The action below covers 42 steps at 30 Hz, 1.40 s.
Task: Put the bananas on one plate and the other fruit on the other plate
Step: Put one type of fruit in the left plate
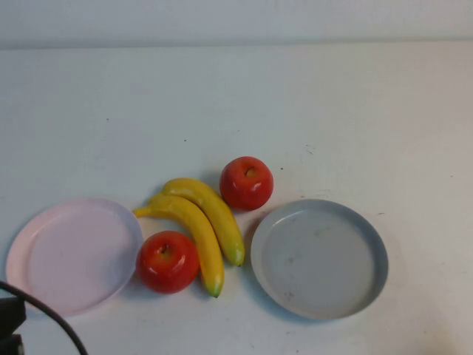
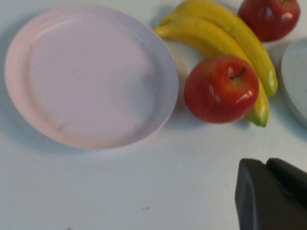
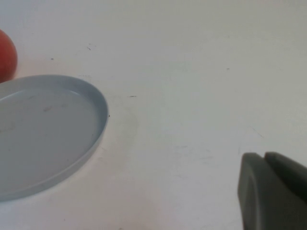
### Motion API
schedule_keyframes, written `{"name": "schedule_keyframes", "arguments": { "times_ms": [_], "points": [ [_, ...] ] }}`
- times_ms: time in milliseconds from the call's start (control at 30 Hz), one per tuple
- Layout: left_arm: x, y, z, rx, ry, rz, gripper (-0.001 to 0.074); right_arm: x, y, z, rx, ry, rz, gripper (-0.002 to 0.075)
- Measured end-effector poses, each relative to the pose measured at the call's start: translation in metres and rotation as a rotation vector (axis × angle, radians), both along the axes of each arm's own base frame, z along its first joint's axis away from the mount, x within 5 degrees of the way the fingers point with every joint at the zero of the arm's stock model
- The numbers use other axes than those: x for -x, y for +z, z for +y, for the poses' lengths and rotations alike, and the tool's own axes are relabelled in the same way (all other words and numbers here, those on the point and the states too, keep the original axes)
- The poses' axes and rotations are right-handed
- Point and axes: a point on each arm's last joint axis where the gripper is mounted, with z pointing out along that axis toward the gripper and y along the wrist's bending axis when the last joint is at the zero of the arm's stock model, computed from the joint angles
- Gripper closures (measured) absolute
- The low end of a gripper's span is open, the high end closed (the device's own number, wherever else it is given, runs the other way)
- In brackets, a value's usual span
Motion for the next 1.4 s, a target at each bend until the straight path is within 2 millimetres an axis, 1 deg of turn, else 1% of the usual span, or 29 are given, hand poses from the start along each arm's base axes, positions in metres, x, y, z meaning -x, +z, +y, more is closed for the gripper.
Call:
{"name": "schedule_keyframes", "arguments": {
  "times_ms": [100, 200, 333, 433, 500, 533, 600, 700, 767, 900, 967, 1033, 1100, 1133, 1167, 1200, 1233, 1300, 1333, 1367, 1400],
  "points": [
    [-0.014, 0.012, -0.003, -0.094, -0.112, 0.089, 0.0736, 0.0, 0.0, 0.0, 0.0, 0.0, 0.0, 0.0743],
    [-0.031, 0.015, -0.004, -0.145, -0.18, 0.157, 0.0736, 0.0, 0.0, 0.0, 0.0, 0.0, 0.0, 0.0743],
    [-0.059, 0.013, -0.007, -0.185, -0.241, 0.243, 0.0736, 0.0, 0.0, 0.0, 0.0, 0.0, 0.0, 0.0743],
    [-0.083, 0.008, -0.015, -0.217, -0.301, 0.294, 0.0736, 0.0, 0.0, 0.0, 0.0, 0.0, 0.0, 0.0743],
    [-0.096, 0.006, -0.025, -0.258, -0.362, 0.308, 0.0736, 0.0, 0.0, 0.0, 0.0, 0.0, 0.0, 0.0743],
    [-0.1, 0.008, -0.031, -0.268, -0.384, 0.308, 0.0736, 0.0, 0.0, 0.0, 0.0, 0.0, 0.0, 0.0743],
    [-0.113, 0.006, -0.047, -0.315, -0.445, 0.336, 0.0736, 0.0, 0.0, 0.0, 0.0, 0.0, 0.0, 0.0743],
    [-0.127, 0.006, -0.072, -0.406, -0.536, 0.38, 0.0736, 0.0, 0.0, 0.0, 0.0, 0.0, 0.0, 0.0743],
    [-0.136, 0.0, -0.088, -0.463, -0.591, 0.416, 0.0736, 0.0, 0.0, 0.0, 0.0, 0.0, 0.0, 0.0743],
    [-0.151, -0.001, -0.117, -0.546, -0.671, 0.416, 0.0736, 0.0, 0.0, 0.0, 0.0, 0.0, 0.0, 0.0743],
    [-0.158, -0.001, -0.125, -0.561, -0.688, 0.411, 0.0735, 0.0, 0.0, 0.0, 0.0, 0.0, 0.0, 0.0743],
    [-0.165, -0.001, -0.13, -0.569, -0.694, 0.411, 0.0717, 0.0, 0.0, 0.0, 0.0, 0.0, 0.0, 0.0743],
    [-0.169, -0.003, -0.133, -0.576, -0.698, 0.428, 0.0659, 0.0, 0.0, 0.0, 0.0, 0.0, 0.0, 0.0743],
    [-0.171, -0.004, -0.134, -0.581, -0.701, 0.438, 0.0601, 0.0, 0.0, 0.0, 0.0, 0.0, 0.0, 0.0743],
    [-0.172, -0.006, -0.135, -0.583, -0.703, 0.446, 0.0566, 0.0, 0.0, 0.0, 0.0, 0.0, 0.0, 0.0743],
    [-0.175, -0.009, -0.136, -0.587, -0.705, 0.456, 0.0482, 0.0, 0.0, 0.0, 0.0, 0.0, 0.0, 0.0743],
    [-0.176, -0.013, -0.137, -0.59, -0.707, 0.468, 0.0419, 0.0, 0.0, 0.0, 0.0, 0.0, 0.0, 0.0743],
    [-0.18, -0.019, -0.139, -0.599, -0.714, 0.482, 0.025, 0.0, 0.0, 0.0, 0.0, 0.0, 0.0, 0.0743],
    [-0.181, -0.022, -0.14, -0.607, -0.724, 0.481, 0.0178, 0.0, 0.0, 0.0, 0.0, 0.0, 0.0, 0.0743],
    [-0.183, -0.024, -0.141, -0.618, -0.739, 0.472, 0.013, 0.0, 0.0, 0.0, 0.0, 0.0, 0.0, 0.0743],
    [-0.185, -0.026, -0.142, -0.625, -0.755, 0.458, 0.0104, 0.0, 0.0, 0.0, 0.0, 0.0, 0.0, 0.0743]
  ]
}}
